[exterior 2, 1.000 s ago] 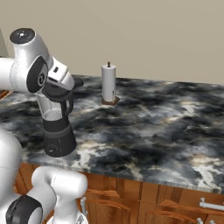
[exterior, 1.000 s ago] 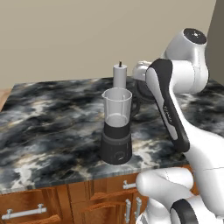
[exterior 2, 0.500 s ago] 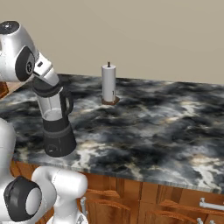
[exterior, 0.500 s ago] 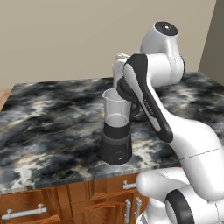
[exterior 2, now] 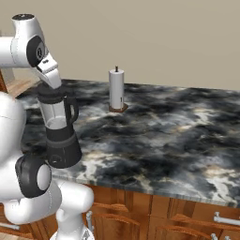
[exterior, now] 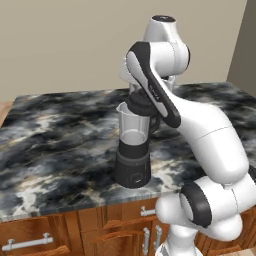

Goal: Close the lid blender by securely placing the lid on top.

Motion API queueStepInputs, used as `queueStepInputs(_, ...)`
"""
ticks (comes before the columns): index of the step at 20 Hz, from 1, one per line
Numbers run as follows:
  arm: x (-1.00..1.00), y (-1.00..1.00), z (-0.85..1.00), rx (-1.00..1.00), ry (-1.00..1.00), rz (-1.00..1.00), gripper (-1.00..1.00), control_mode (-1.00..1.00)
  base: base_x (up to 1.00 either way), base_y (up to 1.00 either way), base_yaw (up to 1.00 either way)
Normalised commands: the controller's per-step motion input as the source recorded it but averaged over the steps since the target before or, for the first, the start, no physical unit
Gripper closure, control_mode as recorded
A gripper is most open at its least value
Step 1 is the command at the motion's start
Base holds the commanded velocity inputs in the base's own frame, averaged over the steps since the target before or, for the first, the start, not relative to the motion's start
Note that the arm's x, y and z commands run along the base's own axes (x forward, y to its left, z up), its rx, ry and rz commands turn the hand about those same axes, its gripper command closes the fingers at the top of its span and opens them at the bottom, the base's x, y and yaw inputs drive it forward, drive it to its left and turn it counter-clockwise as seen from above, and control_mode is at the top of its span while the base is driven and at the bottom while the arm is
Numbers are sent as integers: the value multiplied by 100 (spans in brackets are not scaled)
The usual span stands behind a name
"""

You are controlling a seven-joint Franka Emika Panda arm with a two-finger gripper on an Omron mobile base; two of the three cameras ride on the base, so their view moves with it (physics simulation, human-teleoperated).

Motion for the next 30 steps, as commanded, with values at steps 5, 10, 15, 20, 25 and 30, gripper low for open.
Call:
queueStepInputs(5, 18, 8, -7, 0, 4, -1, 100, -100, 0, 0, 0)
queueStepInputs(10, 15, 22, -14, 0, -3, 0, 100, -100, 0, 0, 0)
queueStepInputs(15, 35, 8, -8, 0, -2, 0, 100, -100, 0, 0, 0)
queueStepInputs(20, 40, 10, -3, -2, 0, 0, 100, -100, 0, 0, 0)
queueStepInputs(25, 19, 2, -16, -12, 0, 0, 100, -100, 0, 0, 0)
queueStepInputs(30, -1, 0, -32, -20, -5, 0, 100, -100, 0, 0, 0)
